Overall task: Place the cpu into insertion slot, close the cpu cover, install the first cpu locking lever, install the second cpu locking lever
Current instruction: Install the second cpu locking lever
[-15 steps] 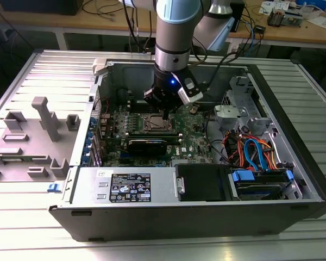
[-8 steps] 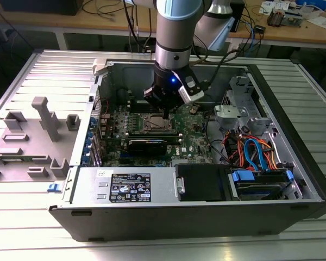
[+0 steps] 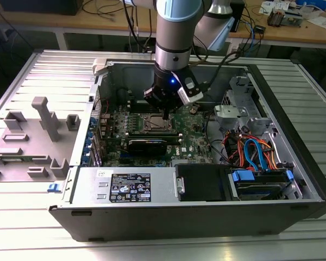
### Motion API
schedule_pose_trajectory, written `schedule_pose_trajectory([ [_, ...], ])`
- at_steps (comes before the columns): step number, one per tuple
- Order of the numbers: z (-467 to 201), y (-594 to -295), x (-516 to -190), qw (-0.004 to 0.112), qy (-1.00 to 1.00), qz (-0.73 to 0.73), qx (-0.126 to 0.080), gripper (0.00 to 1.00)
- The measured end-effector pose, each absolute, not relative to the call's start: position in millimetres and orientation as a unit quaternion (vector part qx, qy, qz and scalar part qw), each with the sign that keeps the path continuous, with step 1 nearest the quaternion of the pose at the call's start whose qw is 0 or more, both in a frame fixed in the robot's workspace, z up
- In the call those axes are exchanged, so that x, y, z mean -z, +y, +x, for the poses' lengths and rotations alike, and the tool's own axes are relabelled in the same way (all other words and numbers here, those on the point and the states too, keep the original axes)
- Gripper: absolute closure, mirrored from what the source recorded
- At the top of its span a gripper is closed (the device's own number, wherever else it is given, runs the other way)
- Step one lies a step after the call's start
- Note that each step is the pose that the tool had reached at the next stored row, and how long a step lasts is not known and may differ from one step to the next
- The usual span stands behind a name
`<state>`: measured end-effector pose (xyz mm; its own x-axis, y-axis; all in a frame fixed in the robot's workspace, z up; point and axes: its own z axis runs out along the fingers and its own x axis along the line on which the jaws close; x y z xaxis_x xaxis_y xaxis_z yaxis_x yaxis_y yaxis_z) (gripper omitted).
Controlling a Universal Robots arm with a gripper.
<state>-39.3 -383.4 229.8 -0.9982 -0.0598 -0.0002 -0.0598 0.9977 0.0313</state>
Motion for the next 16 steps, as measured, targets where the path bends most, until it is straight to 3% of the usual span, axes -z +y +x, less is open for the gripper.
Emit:
schedule_pose_trajectory([
  [16,-39,-395,-236,0.0,-0.999,0.027,0.019,0.89],
])
